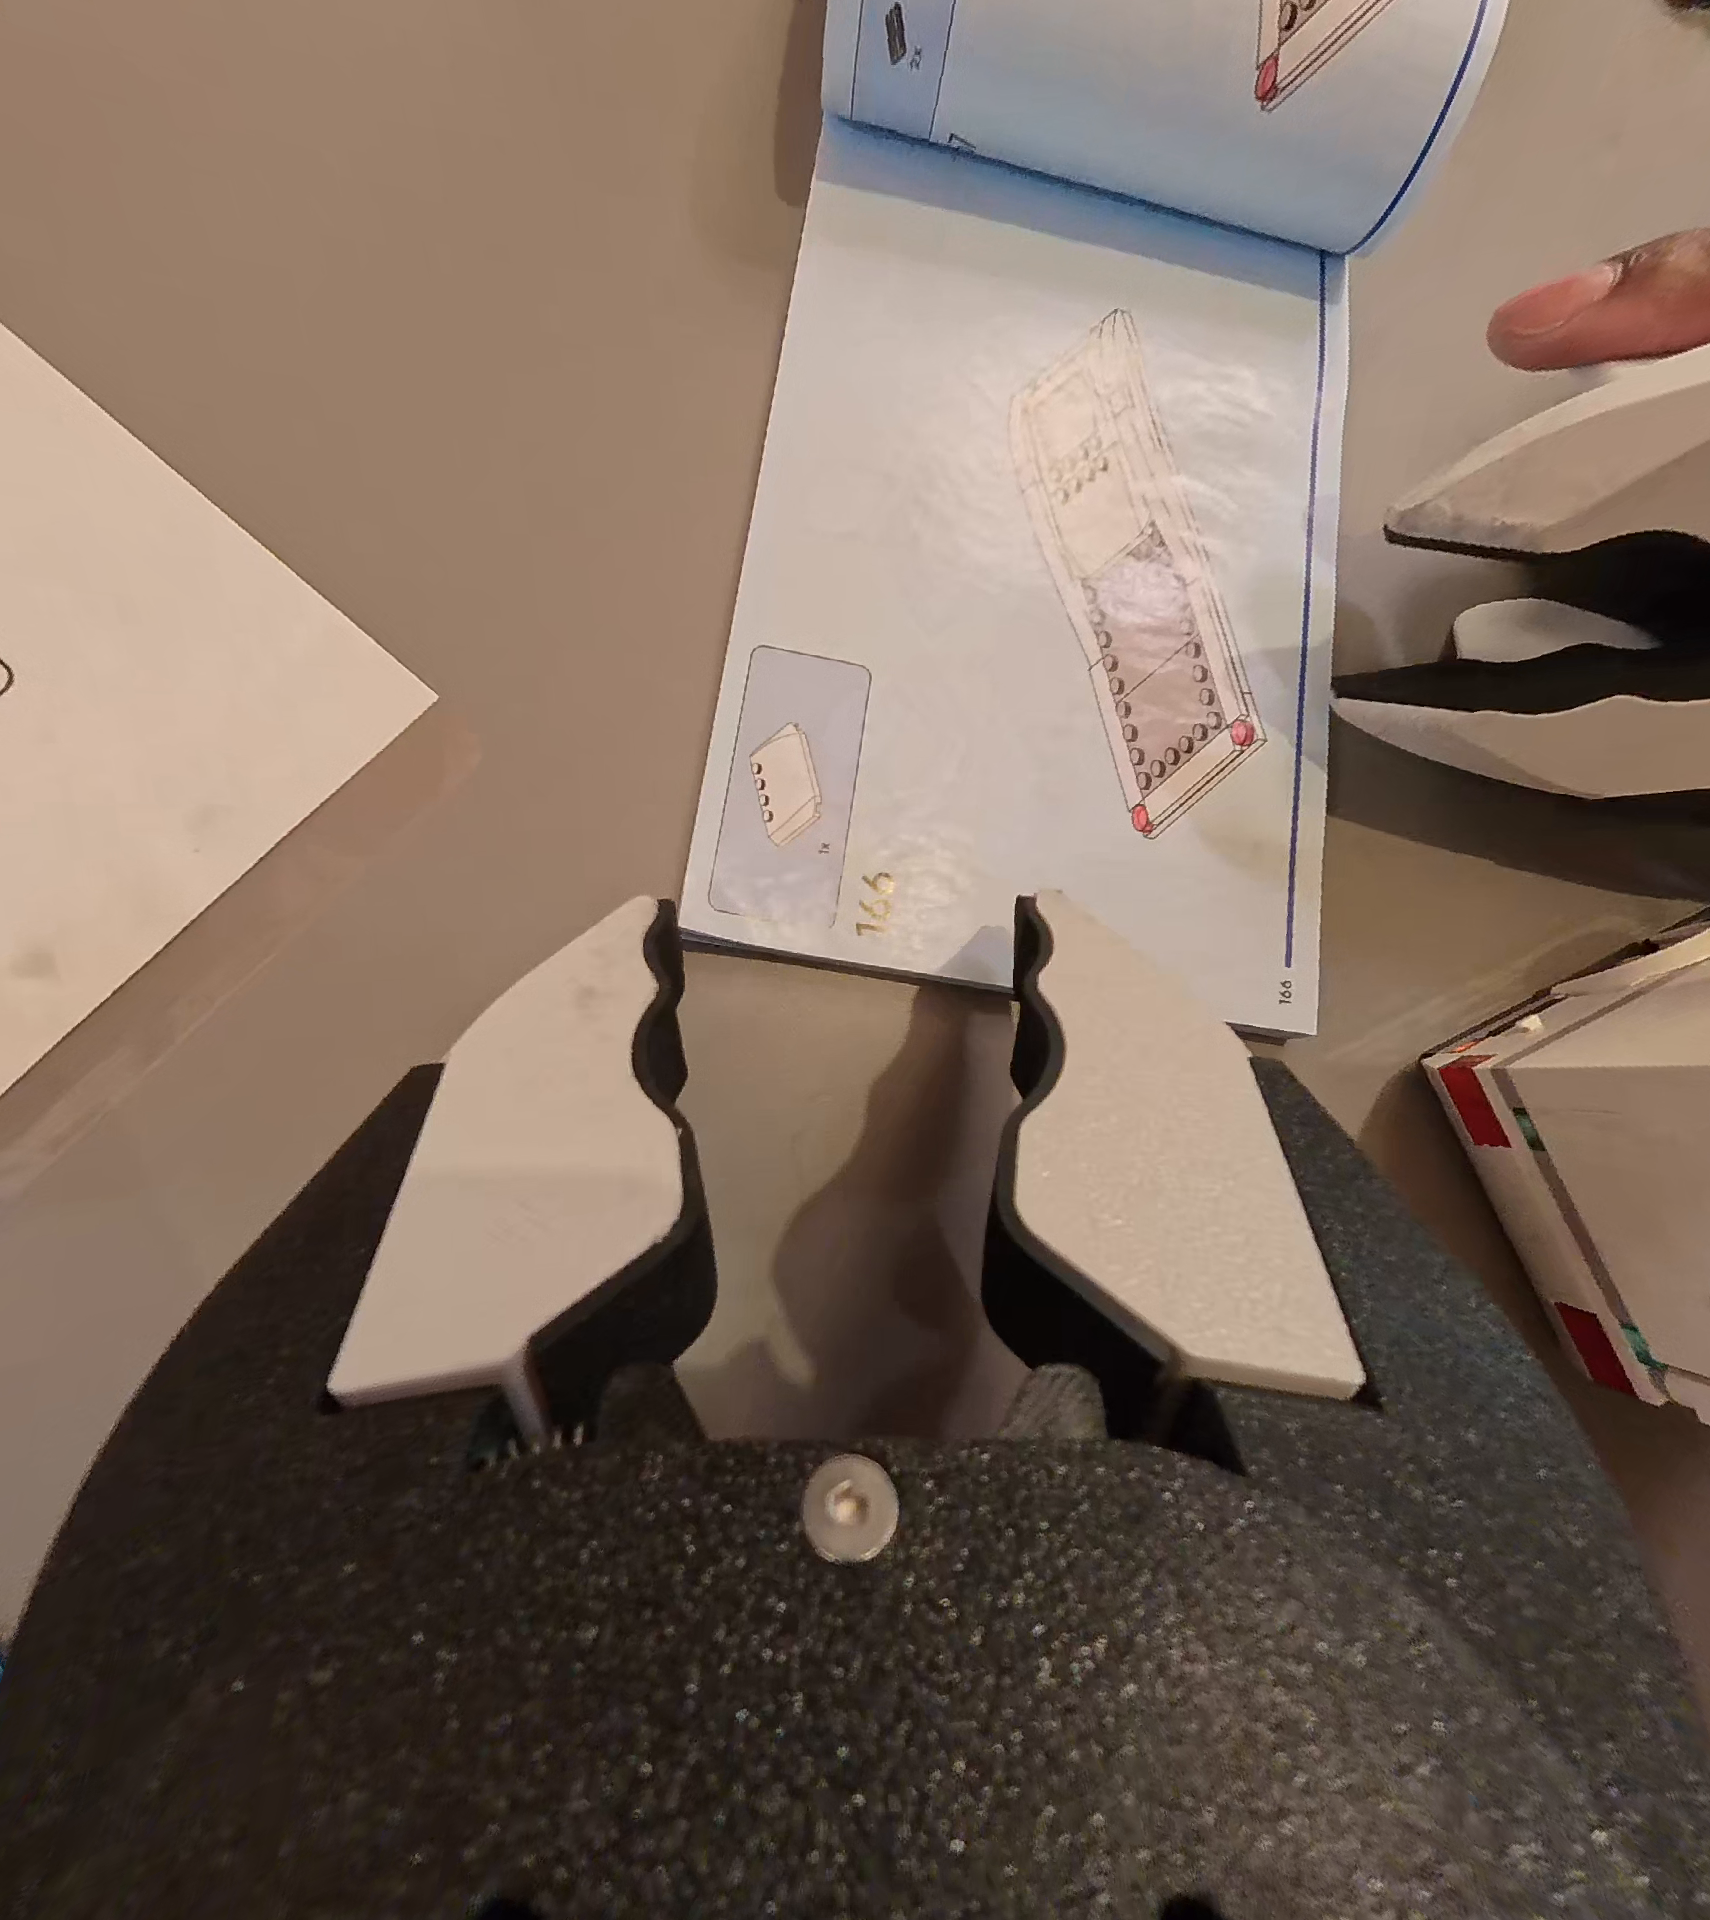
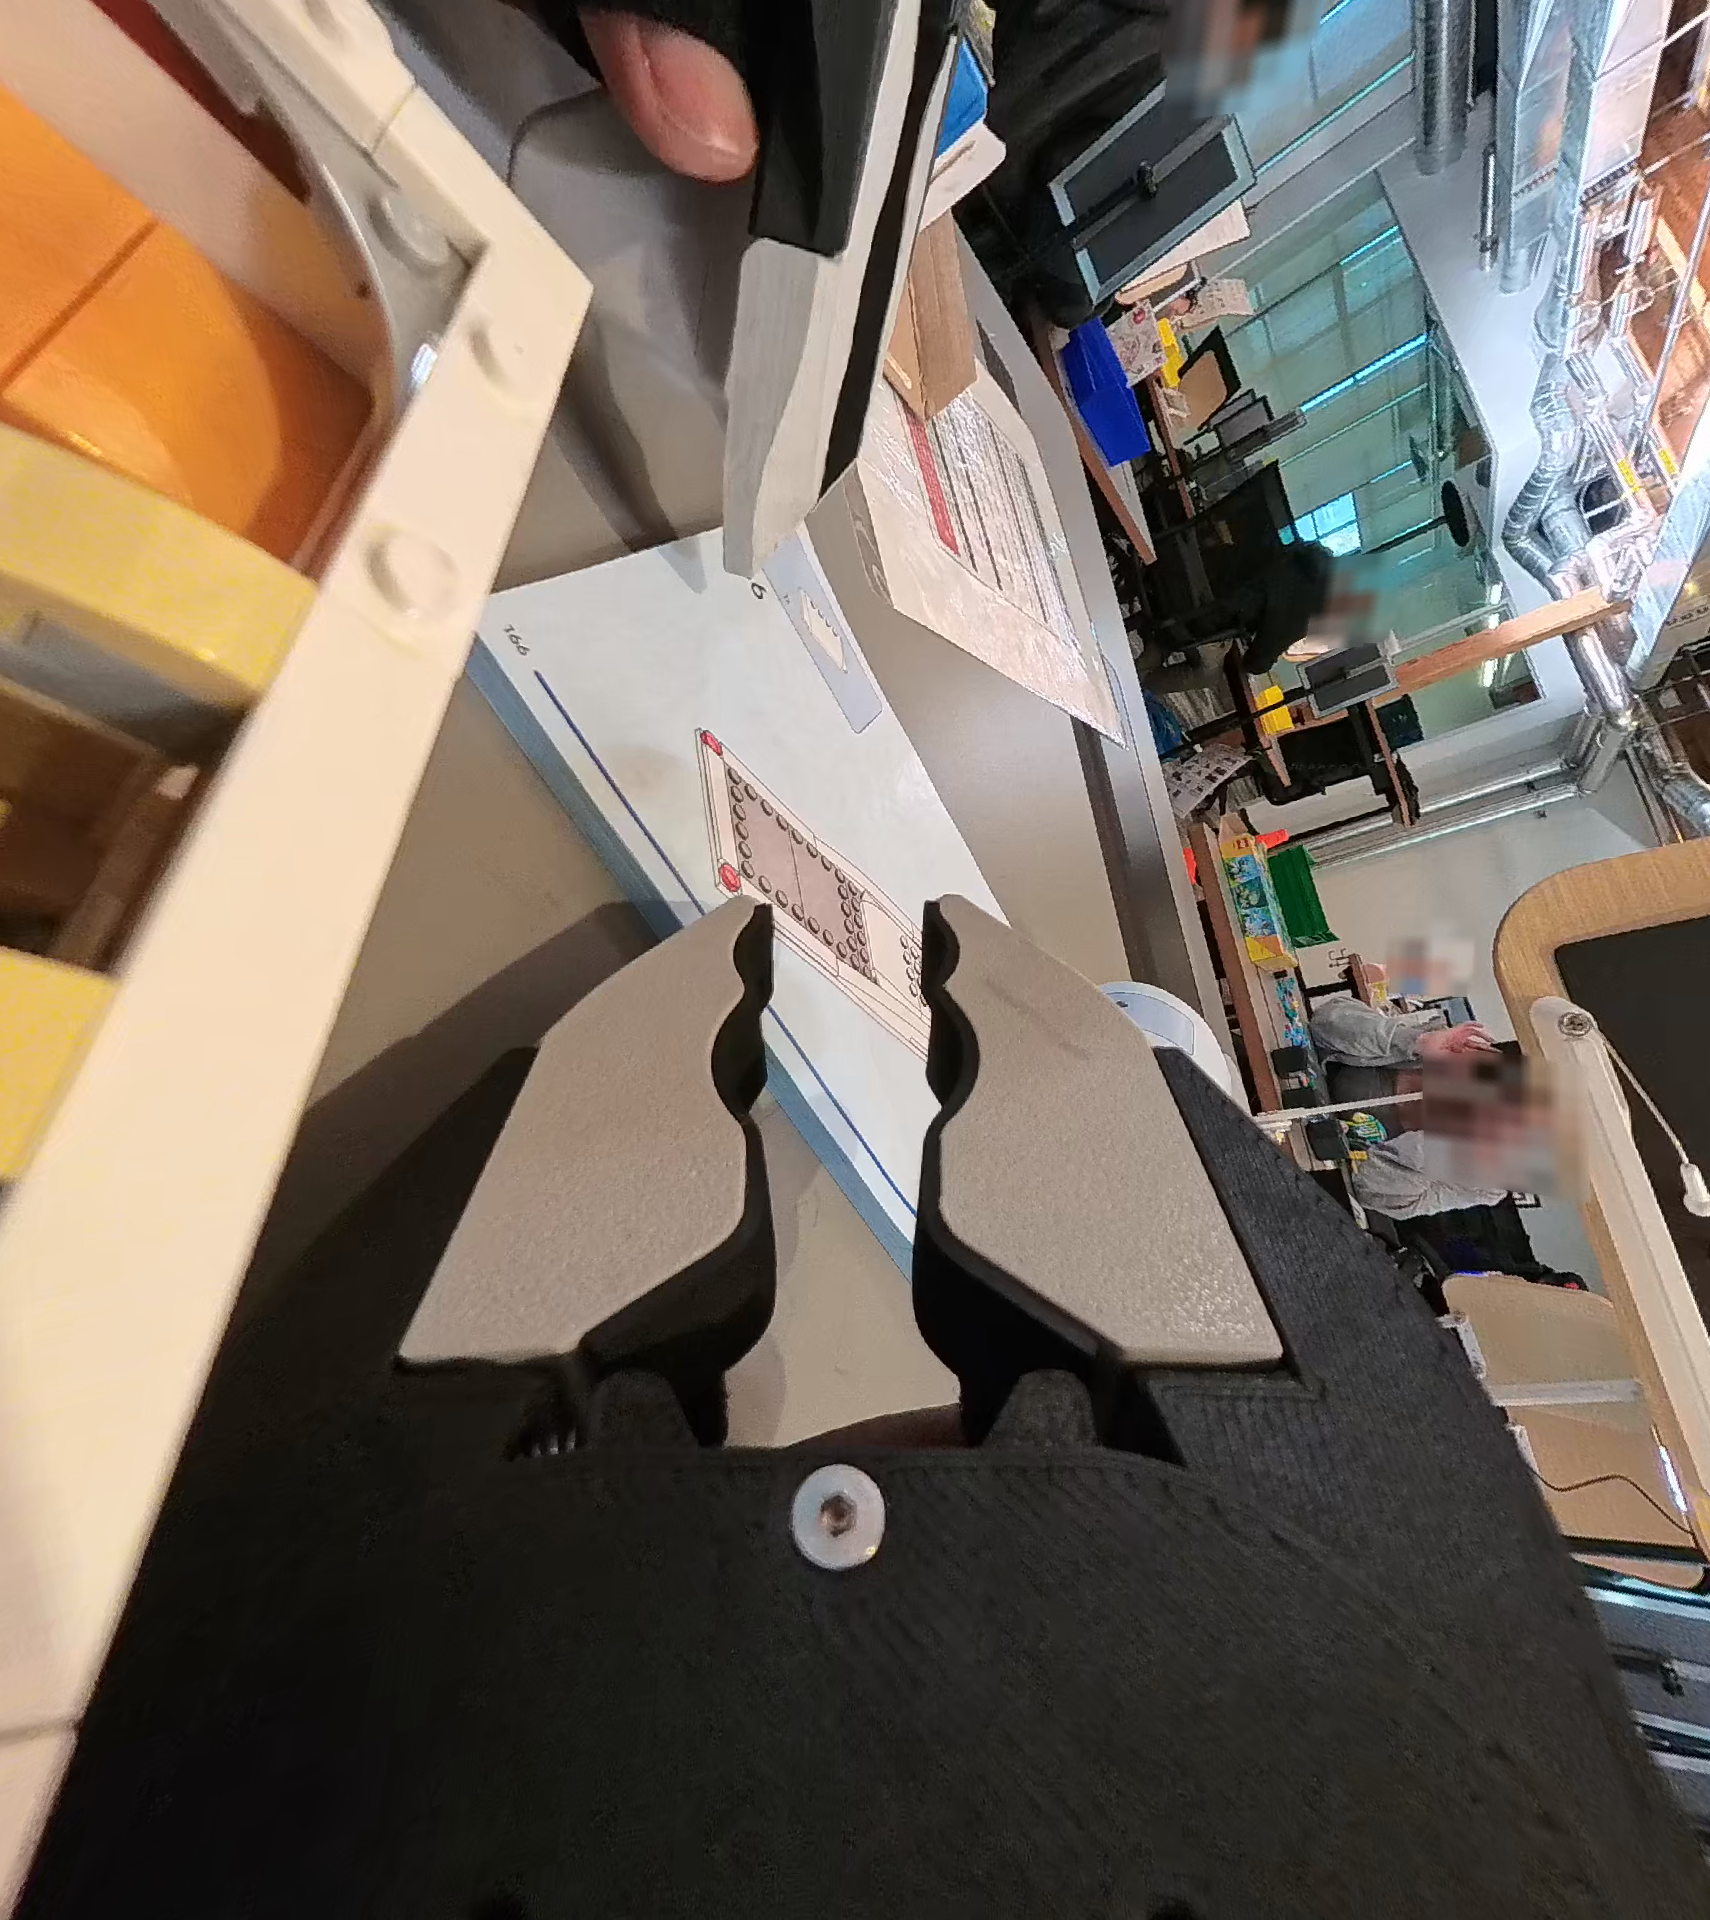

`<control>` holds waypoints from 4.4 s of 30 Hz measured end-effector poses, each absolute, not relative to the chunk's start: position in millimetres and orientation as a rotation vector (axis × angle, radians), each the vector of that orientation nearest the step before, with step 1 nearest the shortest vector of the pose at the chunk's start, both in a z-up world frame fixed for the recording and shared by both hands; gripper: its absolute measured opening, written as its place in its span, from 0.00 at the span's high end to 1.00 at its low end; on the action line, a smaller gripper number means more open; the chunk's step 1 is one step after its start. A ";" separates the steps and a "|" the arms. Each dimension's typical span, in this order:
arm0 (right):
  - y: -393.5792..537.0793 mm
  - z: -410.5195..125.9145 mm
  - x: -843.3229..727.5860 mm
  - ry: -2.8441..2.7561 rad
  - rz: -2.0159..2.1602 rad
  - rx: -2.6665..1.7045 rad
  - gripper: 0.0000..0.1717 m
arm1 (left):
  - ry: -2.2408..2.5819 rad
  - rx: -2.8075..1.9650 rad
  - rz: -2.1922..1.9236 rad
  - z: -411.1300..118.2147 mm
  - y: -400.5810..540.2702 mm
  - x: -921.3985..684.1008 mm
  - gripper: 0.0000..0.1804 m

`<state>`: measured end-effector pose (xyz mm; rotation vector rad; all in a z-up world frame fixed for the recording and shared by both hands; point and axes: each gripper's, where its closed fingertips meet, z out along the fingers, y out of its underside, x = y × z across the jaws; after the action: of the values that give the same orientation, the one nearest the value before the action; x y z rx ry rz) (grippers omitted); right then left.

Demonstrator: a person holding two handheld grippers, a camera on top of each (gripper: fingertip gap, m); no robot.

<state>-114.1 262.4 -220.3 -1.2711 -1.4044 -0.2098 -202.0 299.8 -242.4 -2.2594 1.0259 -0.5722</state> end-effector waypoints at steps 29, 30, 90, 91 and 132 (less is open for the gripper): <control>262.4 -220.3 -113.9 -1.407 -0.212 -1.271 0.85 | 1.189 -2.194 -0.365 -244.4 297.2 -203.9 0.66; 262.4 -220.4 -113.9 -1.407 -0.212 -1.271 0.85 | 1.188 -2.190 -0.355 -244.3 298.2 -204.3 0.66; 262.0 -219.9 -114.7 -1.405 -0.215 -1.260 0.85 | 0.750 -2.294 -0.656 -236.1 316.8 -213.5 1.00; 262.1 -219.8 -114.7 -1.405 -0.214 -1.261 0.85 | 0.744 -2.294 -0.651 -235.8 317.5 -214.7 1.00; 265.2 -200.4 -121.7 -1.317 -0.037 -1.267 1.00 | 0.203 -1.869 -1.412 -165.4 334.6 -193.5 1.00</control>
<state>-121.7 265.2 -200.4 -1.2669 -1.3166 -0.0365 -193.5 334.6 -165.4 -1.8689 0.2030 -1.4124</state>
